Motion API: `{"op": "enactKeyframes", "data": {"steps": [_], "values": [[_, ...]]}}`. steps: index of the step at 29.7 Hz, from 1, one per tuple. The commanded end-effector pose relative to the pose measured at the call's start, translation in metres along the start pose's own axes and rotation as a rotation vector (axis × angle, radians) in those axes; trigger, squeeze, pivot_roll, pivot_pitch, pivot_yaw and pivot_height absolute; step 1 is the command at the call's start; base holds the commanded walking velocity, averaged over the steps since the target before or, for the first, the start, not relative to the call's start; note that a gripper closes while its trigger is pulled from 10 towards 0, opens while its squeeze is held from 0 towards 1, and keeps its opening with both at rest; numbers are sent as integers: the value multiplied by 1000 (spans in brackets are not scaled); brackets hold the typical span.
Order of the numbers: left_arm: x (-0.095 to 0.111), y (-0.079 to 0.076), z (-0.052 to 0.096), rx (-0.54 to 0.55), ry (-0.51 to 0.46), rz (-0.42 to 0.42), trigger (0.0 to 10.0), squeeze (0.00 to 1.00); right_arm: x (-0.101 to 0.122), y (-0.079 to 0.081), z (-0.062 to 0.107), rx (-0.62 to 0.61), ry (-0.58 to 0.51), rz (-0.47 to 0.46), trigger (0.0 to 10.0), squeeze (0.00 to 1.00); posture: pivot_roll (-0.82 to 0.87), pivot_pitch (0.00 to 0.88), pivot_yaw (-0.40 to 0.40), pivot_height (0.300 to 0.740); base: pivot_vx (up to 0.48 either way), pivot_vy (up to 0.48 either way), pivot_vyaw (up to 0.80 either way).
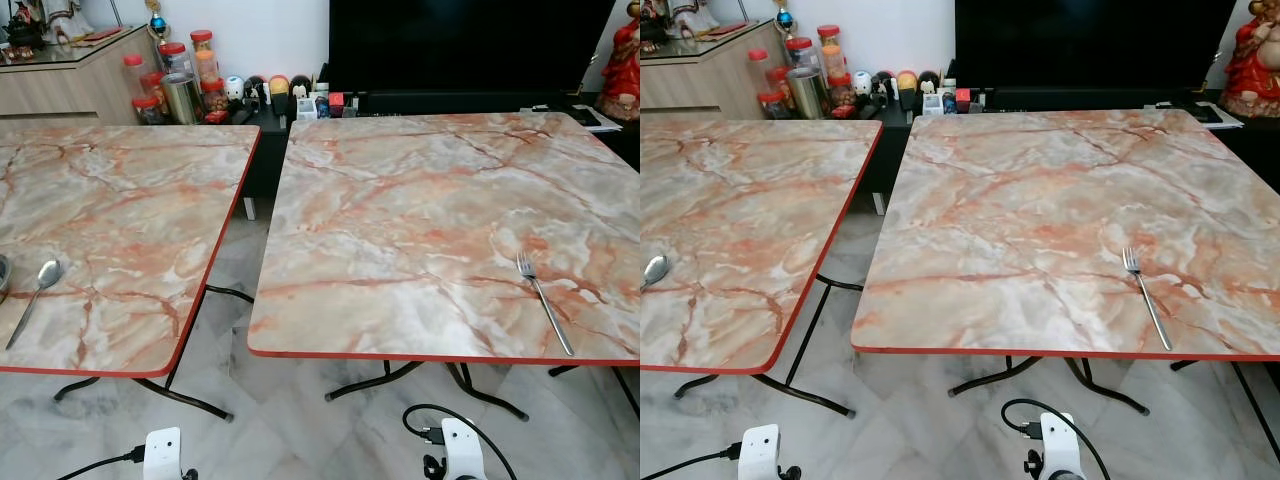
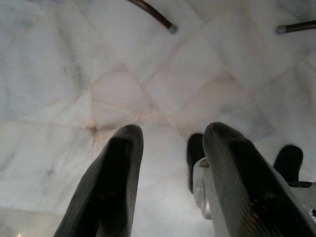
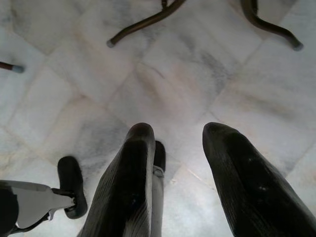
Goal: Setting the table
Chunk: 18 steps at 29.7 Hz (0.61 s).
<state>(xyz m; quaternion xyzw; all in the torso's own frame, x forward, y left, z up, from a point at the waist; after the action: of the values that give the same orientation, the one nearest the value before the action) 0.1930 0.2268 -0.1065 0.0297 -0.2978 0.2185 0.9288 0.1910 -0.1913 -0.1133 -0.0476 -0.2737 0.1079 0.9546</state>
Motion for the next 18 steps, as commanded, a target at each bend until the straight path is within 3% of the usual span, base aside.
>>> {"op": "enactKeyframes", "data": {"steps": [1,7,12,18], "values": [[0,0,0,5,10,-17,10000,0,2,-3,0,-9,-4,0,10000,0,7,0,29,740,0,-304,0],[3,-2,-1,1,0,-11,10000,0,3,-2,0,-1,-11,39,10000,0,5,0,28,740,0,-316,0],[4,-3,-1,0,-3,0,10000,0,3,-3,0,-6,-12,15,10000,0,6,0,25,740,0,-313,0],[3,-4,-1,-3,0,11,10000,0,5,-3,0,-7,-21,17,10000,0,3,0,23,740,0,0,0]]}}
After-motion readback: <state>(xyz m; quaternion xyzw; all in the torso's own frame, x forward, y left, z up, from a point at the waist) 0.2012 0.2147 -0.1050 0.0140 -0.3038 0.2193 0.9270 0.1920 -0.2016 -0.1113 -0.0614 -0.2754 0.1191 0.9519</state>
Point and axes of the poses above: a point about 5 cm out from each wrist's last joint towards the gripper, its own z axis pointing back from the gripper into the wrist, its own x axis along the axis of the wrist's last joint, y = z × x, the point moved 3 cm from there along -z, pointing out of the wrist towards the gripper, and after that the axes turned 14 degrees about z, right-handed, at the moved point
